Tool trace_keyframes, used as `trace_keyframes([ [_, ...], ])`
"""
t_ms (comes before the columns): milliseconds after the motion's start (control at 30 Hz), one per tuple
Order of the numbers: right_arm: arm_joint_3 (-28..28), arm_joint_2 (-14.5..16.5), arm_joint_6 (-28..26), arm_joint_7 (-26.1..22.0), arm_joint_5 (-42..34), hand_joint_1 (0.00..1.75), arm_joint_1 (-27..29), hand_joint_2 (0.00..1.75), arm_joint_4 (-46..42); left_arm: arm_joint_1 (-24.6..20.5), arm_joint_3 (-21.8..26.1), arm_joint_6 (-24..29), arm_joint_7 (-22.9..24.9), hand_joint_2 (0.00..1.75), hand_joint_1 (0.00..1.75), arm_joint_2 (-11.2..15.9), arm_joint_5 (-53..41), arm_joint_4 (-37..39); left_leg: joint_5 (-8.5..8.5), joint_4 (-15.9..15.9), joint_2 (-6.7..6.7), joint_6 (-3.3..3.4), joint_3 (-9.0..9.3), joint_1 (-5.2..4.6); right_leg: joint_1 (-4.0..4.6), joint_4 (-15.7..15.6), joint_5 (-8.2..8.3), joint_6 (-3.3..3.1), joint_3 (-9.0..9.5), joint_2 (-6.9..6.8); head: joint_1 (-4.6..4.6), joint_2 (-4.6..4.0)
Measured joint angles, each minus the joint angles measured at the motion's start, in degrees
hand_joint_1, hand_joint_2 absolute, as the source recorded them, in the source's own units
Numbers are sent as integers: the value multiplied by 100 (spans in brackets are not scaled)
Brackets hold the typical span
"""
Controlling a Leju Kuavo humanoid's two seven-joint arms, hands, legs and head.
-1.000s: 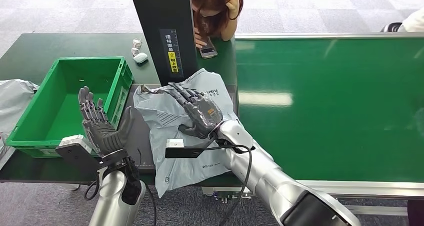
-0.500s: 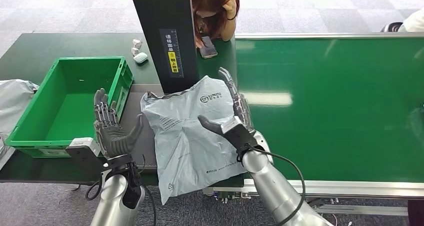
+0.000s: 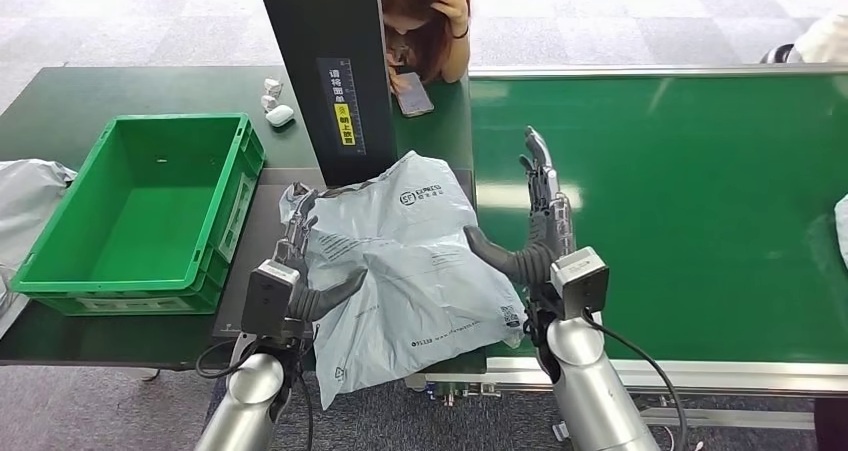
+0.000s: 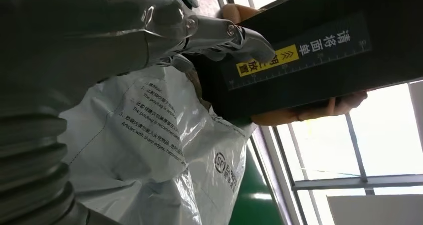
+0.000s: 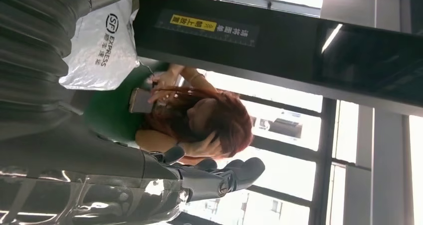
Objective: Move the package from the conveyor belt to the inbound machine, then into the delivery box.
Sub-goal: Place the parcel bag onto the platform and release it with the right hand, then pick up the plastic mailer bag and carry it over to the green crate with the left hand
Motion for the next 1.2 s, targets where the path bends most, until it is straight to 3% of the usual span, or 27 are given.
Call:
trace_keyframes([
  [100, -62, -12, 3, -5, -4, 0, 26, 175, -63, -24, -61, -42, 96, 175, 0, 32, -85, 57, 0, 0, 0, 0, 0, 0, 0, 0, -1, 0, 0, 0, 0, 0],
  [633, -1098, 26, 553, -33, 36, 0, 604, 175, -218, -671, -294, -315, 2183, 175, 0, 29, -2917, 1651, -2, 0, -7, 3, 9, -2, -1, -1, -5, 1, 18, -10, 1, 0],
  [667, -1140, 40, 575, -25, 64, 0, 630, 175, -218, -728, -305, -264, 2272, 175, 7, 17, -3113, 1760, -4, -1, -9, 3, 14, -2, -1, -1, -7, 1, 25, -13, 1, 0],
  [800, -1292, 91, 642, 33, 127, 0, 725, 175, -228, -888, -315, -142, 2476, 175, 171, -36, -3628, 2053, -19, -4, -11, 2, 54, -2, 0, -1, -19, -3, 65, -15, 0, 0],
  [1200, -1656, 192, 723, 157, 189, 0, 1017, 175, -539, -907, -233, 212, 2017, 175, 175, -66, -3939, 2127, -8, -5, -11, -2, 70, -3, 0, 0, -15, -3, 82, -15, 1, 0],
])
